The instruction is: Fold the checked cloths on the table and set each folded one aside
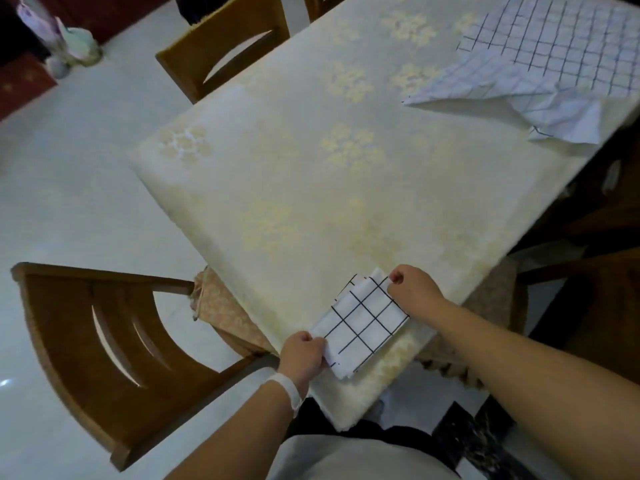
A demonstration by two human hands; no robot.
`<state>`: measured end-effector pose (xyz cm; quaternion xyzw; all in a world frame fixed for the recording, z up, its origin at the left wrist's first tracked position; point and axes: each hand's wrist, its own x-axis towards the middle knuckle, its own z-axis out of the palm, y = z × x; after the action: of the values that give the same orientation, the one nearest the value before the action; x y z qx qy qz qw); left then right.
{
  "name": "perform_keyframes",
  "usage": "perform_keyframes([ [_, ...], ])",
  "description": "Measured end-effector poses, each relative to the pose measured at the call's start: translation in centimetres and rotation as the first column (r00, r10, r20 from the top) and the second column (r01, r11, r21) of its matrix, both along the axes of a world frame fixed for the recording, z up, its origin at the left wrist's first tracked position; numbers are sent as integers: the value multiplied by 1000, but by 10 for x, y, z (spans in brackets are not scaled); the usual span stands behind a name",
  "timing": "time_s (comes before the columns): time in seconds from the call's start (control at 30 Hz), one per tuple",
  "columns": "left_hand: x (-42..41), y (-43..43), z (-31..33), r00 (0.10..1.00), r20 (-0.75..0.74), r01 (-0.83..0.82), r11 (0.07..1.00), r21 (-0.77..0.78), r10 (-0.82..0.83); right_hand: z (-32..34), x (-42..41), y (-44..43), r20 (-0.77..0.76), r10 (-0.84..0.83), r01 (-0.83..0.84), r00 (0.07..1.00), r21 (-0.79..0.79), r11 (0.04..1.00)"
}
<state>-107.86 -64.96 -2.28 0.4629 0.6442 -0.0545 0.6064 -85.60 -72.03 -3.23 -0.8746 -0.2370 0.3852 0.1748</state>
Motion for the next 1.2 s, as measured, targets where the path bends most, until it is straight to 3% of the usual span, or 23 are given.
perform_keyframes([
  [0.2,0,4,-1,999,-47,25,1000,4,-25,0,1,-2,18,50,-50,999,-18,999],
  [0.5,-13,15,27,996,-91,5,995,102,5,30,9,-10,37,-14,11,999,78,997],
  [0.63,-12,28,52,995,1,-96,988,119,97,52,6,-12,50,-5,-1,999,137,991],
  [0.93,-29,25,99,963,192,-234,944,234,191,82,-37,-10,83,205,-221,975,296,929],
  [1.2,-92,8,124,977,156,-182,946,269,143,100,-112,-4,157,463,-489,872,286,824],
])
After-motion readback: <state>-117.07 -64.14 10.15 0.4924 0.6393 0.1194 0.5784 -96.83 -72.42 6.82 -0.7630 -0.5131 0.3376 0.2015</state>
